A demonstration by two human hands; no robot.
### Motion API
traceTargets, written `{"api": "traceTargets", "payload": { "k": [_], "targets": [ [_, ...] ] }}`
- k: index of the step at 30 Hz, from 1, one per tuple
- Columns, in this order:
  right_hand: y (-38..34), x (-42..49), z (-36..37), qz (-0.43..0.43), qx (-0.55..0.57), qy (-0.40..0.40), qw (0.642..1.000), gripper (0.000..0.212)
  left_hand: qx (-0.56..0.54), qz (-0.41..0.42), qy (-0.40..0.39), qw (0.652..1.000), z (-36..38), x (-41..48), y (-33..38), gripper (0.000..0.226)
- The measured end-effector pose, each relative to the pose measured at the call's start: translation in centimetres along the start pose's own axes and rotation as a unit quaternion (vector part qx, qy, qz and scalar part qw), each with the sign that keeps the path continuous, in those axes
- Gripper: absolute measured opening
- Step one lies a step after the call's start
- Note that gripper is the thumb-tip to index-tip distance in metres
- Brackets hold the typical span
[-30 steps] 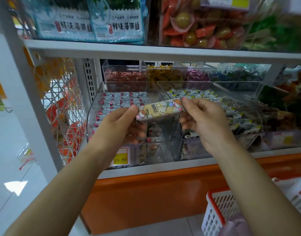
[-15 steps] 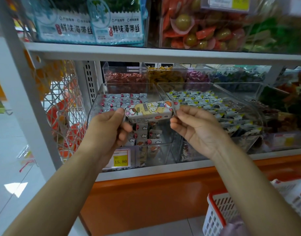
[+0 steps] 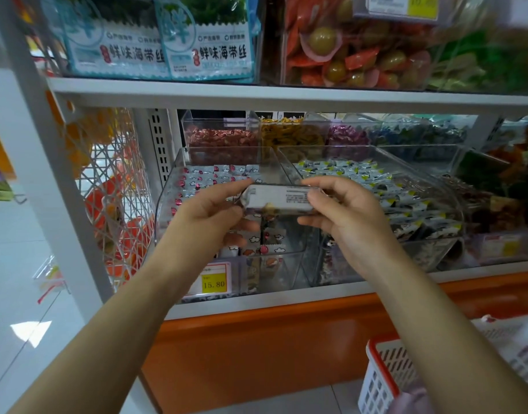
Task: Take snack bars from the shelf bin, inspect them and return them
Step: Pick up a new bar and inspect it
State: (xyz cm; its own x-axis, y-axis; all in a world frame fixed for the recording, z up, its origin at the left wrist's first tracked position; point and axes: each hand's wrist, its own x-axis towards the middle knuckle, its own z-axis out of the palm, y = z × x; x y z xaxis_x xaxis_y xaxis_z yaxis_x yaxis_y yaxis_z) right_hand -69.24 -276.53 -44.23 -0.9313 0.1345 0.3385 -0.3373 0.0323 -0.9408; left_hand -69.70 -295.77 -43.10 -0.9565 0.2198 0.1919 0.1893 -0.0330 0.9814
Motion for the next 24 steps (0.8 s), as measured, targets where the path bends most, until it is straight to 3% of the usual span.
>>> {"api": "traceTargets", "payload": {
  "k": [2, 5, 10, 17, 20, 24],
  "targets": [
    [0.1, 0.0, -0.1, -0.013, -0.015, -0.021, 1.000, 0.022, -0.012, -0.014, -0.004, 1.000, 0.0, 0.0, 0.1, 0.031],
    [0.1, 0.0, -0.1, -0.027, -0.029, -0.040, 0.998, 0.020, 0.067, 0.024, 0.016, 0.997, -0.1, -0.2, 0.1, 0.026],
    [-0.1, -0.1, 0.1, -0.027, -0.019, -0.008, 0.999, 0.012, 0.110, 0.051, 0.008, 0.993, -0.2, -0.4, 0.4, 0.023],
    [-0.2, -0.1, 0.2, -0.082, -0.153, 0.022, 0.985, 0.021, 0.209, 0.089, -0.060, 0.972, -0.9, -0.2, 0.6, 0.010],
    [-0.2, -0.1, 0.2, -0.076, -0.147, 0.008, 0.986, 0.020, 0.199, 0.058, -0.070, 0.976, -1.5, 0.1, 0.6, 0.010],
    [-0.2, -0.2, 0.4, -0.050, -0.105, -0.016, 0.993, 0.020, 0.243, 0.094, -0.047, 0.964, -1.8, 0.4, 0.6, 0.015]
  ]
}}
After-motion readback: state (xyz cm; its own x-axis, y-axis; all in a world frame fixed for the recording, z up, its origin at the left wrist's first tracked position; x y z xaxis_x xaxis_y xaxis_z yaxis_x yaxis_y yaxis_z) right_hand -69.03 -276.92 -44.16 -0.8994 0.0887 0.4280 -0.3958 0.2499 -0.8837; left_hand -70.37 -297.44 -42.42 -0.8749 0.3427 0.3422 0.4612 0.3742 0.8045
